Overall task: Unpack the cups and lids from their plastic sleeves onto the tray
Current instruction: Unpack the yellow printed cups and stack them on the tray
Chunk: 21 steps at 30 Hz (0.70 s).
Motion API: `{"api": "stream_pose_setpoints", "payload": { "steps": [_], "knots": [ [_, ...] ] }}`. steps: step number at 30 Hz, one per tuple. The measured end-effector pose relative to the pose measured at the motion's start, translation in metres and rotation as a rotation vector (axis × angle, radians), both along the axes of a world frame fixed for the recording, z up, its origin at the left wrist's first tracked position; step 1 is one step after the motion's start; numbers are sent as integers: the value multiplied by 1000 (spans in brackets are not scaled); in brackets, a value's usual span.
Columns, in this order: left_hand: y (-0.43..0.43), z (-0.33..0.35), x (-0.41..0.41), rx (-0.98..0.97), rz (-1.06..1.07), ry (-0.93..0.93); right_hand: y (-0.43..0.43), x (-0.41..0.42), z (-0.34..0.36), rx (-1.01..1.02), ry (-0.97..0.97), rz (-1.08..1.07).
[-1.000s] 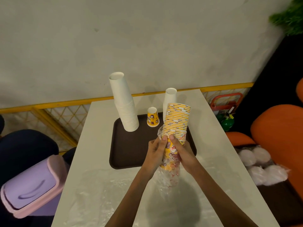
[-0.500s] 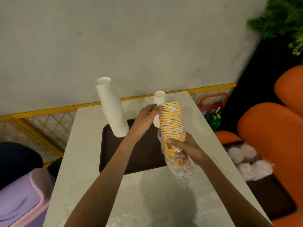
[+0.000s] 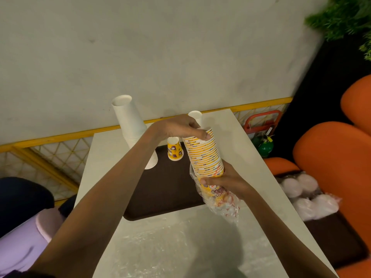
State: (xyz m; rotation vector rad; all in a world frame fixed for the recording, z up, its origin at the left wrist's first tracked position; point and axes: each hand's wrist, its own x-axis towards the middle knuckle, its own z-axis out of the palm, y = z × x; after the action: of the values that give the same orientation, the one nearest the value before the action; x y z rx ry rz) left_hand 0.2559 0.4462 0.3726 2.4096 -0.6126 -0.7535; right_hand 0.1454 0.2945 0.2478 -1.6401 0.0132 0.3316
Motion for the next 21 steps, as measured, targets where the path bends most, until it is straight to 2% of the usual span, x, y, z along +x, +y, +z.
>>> {"api": "stream_pose_setpoints", "payload": {
  "steps": [7,15,18,21],
  "knots": [
    [-4,0,4,87,-39,-43,0,-1,-5,-22,15,7],
    [-11,2,9,104,-54,-39,0,-5,-12,-60,21,-14],
    [-11,7,14,-14,56,-104,-1,-5,-12,-5,39,-62],
    [-5,14,20,-212,250,-152,-6,-6,-13,72,76,-128]
  ]
}}
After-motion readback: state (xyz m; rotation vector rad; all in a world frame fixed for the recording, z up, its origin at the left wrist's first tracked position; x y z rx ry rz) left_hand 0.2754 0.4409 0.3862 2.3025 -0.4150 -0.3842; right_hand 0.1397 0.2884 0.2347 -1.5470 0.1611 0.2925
